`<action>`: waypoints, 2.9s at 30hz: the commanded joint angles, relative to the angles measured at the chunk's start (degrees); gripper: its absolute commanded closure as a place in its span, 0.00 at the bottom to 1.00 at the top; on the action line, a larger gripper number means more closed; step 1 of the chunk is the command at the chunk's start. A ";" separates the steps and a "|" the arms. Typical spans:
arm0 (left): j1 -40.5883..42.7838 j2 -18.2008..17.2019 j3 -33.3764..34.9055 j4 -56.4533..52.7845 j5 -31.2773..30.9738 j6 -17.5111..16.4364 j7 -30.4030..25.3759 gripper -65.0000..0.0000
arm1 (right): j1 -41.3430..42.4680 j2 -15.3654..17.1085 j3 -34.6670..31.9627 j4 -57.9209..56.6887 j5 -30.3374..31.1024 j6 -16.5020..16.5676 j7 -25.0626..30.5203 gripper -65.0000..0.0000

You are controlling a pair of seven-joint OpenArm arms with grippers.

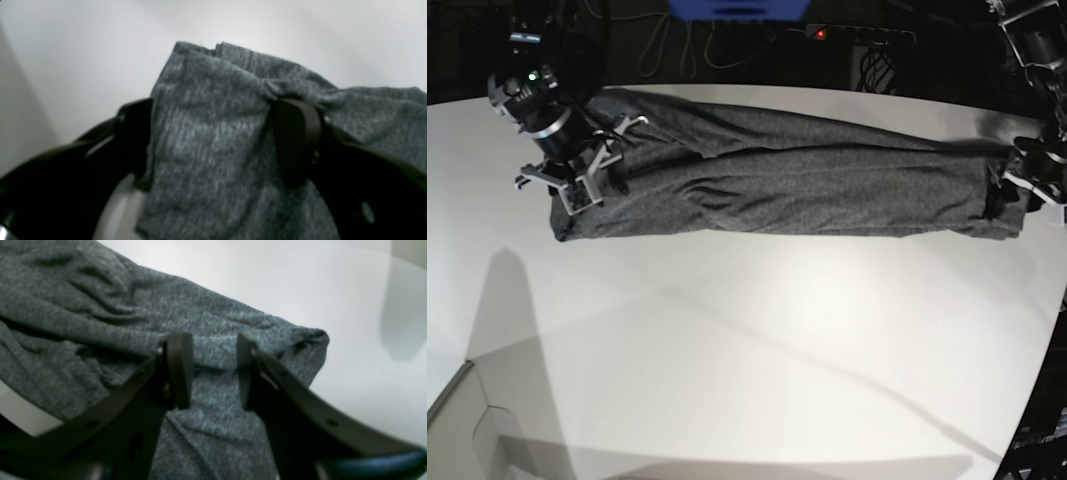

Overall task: Layout the t-shirt on the table in an organized manner, then fold the t-shirt properly
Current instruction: 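Hold the strip ends with both grippers and straighten the strip, then lift the strip end with the left gripper and carry it toward the right gripper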

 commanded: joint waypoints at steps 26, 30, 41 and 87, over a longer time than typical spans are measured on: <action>-0.57 -2.73 -3.64 -2.44 0.75 0.18 1.93 1.00 | 0.27 0.49 0.09 0.94 0.93 0.38 1.41 0.65; -1.27 -3.43 -7.33 -2.18 0.92 0.18 2.20 1.00 | 0.36 0.49 0.09 -1.08 0.93 0.38 1.41 0.65; -1.36 -6.24 -7.69 2.04 -1.54 0.18 4.39 1.00 | 0.27 0.40 0.09 -4.16 0.93 0.38 1.49 0.65; 7.52 35.24 28.53 60.59 18.95 11.30 29.10 1.00 | 1.59 0.49 0.44 -3.72 0.84 0.38 1.49 0.65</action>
